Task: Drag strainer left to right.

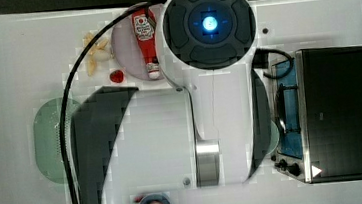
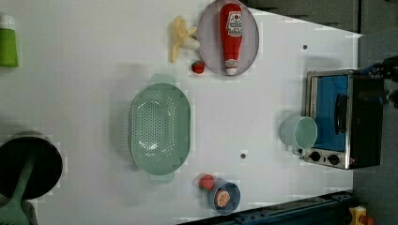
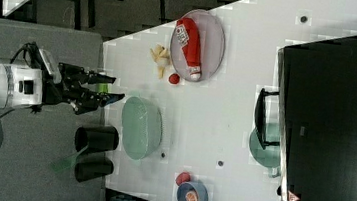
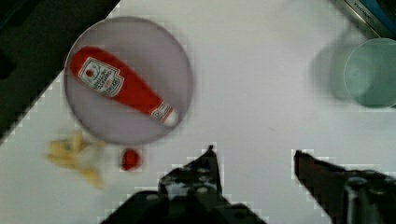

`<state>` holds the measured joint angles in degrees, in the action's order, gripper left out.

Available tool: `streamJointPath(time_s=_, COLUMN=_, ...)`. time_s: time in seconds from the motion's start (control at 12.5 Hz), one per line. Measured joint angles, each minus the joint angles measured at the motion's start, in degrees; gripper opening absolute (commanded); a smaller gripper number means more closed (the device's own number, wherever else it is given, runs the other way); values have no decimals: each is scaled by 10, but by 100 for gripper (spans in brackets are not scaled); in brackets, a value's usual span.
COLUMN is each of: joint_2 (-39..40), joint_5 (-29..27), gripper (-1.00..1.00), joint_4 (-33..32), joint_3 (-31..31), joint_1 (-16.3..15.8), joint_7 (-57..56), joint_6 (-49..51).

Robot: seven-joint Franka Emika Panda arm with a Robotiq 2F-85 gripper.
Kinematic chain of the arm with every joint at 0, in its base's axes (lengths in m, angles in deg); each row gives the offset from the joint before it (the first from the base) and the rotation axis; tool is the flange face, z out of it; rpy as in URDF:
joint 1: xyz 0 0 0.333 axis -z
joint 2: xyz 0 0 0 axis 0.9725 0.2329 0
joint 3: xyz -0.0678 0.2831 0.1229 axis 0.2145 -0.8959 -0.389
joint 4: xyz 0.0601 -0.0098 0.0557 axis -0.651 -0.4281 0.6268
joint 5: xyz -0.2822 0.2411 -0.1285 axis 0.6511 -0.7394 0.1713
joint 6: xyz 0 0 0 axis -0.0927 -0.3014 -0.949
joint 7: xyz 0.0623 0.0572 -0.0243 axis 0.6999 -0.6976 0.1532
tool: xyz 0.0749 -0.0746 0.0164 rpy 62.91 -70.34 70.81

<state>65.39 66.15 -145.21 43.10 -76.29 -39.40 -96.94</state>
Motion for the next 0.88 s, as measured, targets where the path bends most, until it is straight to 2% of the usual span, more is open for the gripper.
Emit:
streamJointPath(time_s=0.24, joint_2=-191, joint_5=22, gripper=99, joint_4=-156, joint_3=26, joint_1=-3, joint_7=8, joint_6=161)
streamJointPath(time_s=0.4, joint_2=-285, joint_5=25, gripper=100, joint_4=-174, joint_3=41, joint_1=-10, joint_7=9, joint_6=155)
streamJointPath(time_s=0.56, joint_2=-321, joint_5=24, gripper=100, joint_4=-137, joint_3=41, joint_1=-17, joint_7=17, joint_6=126)
streamJointPath(time_s=0.72, joint_2=-317, joint_5=24, gripper=100, joint_4=-111, joint_3=23, joint_1=-15, joint_7=20, joint_6=99)
streamJointPath(time_s=0.88, joint_2=-271, joint_5=25, gripper=100, joint_4=-113, joint_3=-32, joint_1=-8, joint_7=43, joint_6=80)
